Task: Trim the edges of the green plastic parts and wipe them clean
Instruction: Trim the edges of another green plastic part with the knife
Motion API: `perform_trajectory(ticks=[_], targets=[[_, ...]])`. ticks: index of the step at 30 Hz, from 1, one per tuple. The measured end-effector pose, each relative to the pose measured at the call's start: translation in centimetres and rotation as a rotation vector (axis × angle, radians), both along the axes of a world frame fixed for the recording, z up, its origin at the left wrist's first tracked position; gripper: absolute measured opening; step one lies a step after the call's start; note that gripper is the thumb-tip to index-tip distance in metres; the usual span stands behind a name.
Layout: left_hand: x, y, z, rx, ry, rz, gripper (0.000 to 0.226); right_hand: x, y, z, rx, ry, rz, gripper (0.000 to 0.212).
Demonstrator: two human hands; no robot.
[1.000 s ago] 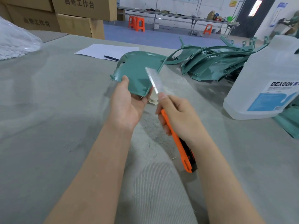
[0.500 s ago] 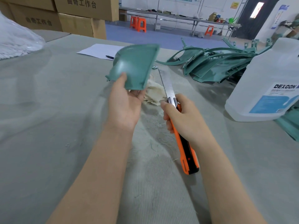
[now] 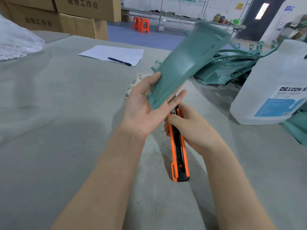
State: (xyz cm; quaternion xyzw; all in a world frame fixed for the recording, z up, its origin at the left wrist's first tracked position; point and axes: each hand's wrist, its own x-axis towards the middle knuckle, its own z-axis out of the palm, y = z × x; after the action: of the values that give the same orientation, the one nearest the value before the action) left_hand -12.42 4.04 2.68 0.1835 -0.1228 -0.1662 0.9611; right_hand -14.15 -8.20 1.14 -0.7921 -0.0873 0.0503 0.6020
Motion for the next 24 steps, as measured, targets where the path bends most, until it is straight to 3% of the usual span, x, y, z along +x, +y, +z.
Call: perform_trajectory(ticks=[3, 5, 7, 10, 13, 16, 18, 24], targets=[[0.2, 0.0, -0.2, 0.204, 0.055, 0.142, 0.027, -0.4, -0.1, 0.4, 0.112, 0.089, 0.163, 0.018], [0.7, 0.2, -0.3, 0.3, 0.081, 0.363, 0.022, -0.6, -0.1, 0.6, 0.175, 0.155, 0.247, 0.023], [1.2, 0.9, -0.2, 0.182, 0.13, 0.495, 0.021, -0.7, -0.3, 0.8, 0.231, 0.222, 0.297, 0.03], [2.1, 2.9, -0.5, 0.112, 0.209, 0.691, 0.037, -0.9, -0.9, 1.3, 0.234, 0.222, 0.317, 0.033], [2.8, 4.3, -1.1, 0.06, 0.265, 0.789, 0.034, -0.6, -1.7, 1.4, 0.24, 0.176, 0.131, 0.032], [2.7, 4.2, -1.0, -0.015, 0.274, 0.749, 0.024, 0.6, -2.3, 0.3, -0.195, 0.038, -0.224, 0.025], [2.7, 3.6, -1.0, 0.009, 0.254, 0.707, 0.023, 1.4, -2.6, -0.6, -0.431, -0.04, -0.324, 0.02], [2.4, 1.4, -1.0, 0.523, 0.074, 0.76, 0.018, 3.2, -4.2, -2.6, -0.676, -0.027, -0.45, 0.018]])
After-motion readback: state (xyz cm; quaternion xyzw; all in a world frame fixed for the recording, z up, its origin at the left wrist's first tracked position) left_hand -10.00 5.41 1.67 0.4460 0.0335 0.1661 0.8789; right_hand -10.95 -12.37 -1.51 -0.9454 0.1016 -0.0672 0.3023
